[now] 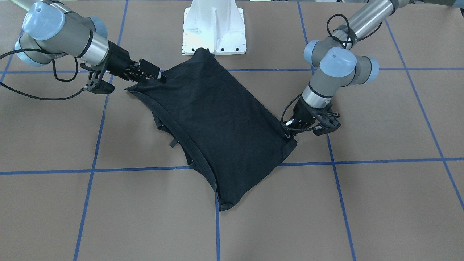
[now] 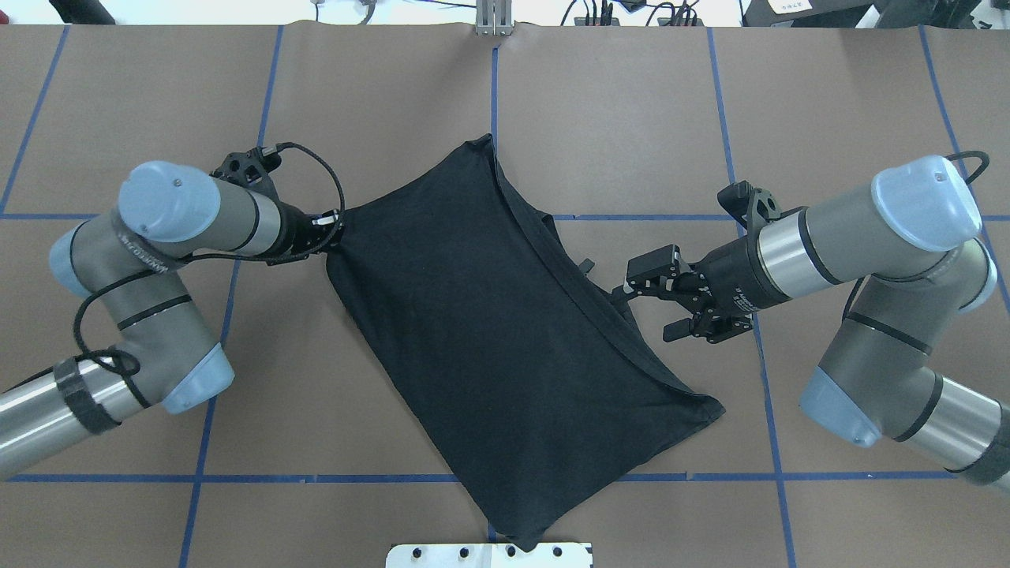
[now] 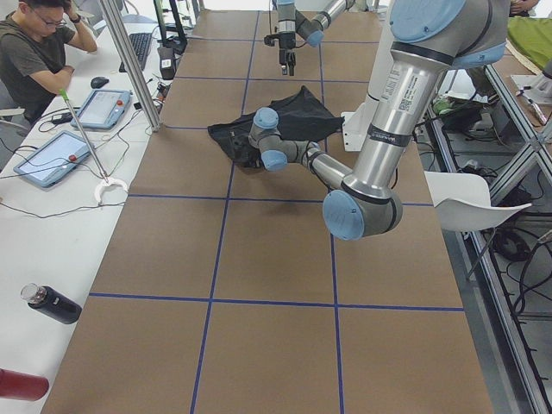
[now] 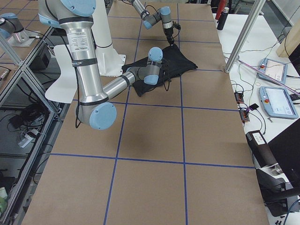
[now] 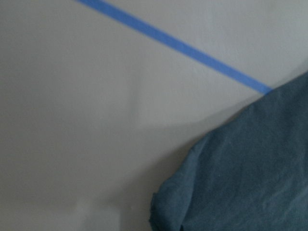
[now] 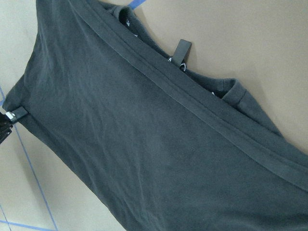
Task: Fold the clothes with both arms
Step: 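Drag the far corner with left gripper while right gripper releases and withdraws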
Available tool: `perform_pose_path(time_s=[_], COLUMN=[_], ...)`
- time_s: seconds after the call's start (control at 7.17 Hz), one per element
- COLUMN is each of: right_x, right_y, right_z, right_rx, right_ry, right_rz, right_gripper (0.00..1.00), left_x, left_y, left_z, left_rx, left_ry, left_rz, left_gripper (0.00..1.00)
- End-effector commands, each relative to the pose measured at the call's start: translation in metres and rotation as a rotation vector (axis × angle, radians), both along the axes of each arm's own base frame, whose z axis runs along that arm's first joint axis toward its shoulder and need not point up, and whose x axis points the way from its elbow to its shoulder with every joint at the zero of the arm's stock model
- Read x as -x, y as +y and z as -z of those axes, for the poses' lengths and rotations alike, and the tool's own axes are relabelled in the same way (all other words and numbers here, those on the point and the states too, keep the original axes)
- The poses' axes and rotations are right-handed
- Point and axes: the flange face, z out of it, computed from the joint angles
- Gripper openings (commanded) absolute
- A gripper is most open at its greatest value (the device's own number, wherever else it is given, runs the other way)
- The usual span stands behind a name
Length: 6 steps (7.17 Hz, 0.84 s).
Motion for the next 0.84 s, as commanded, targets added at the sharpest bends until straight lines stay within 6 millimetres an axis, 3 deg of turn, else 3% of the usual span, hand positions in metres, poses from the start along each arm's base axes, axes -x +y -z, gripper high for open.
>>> perform_pose_path(time_s=[0.0, 0.28, 0.56, 0.7], right_x=[-0.002, -0.003, -0.005, -0.006], right_y=[-0.001, -0.001, -0.002, -0.004], right_z=[-0.001, -0.002, -0.002, -0.002], right_rx=[0.0, 0.002, 0.0, 0.001], right_ry=[0.001, 0.003, 0.002, 0.003], right_rz=[-0.004, -0.005, -0.01, -0.013], right_gripper=[1.0, 1.0, 1.0, 1.0], left_x=[-0.012, -0.02, -0.043, -0.041], left_y=[-0.054, -0.097, -0.128, -0.132], left_z=[0.021, 0.038, 0.025, 0.028], left_rx=[-0.043, -0.082, -0.144, -0.178], left_ry=[-0.027, -0.028, -0.01, -0.013], left_rz=[0.08, 0.164, 0.226, 0.236], left_gripper=[0.0, 0.0, 0.0, 0.0])
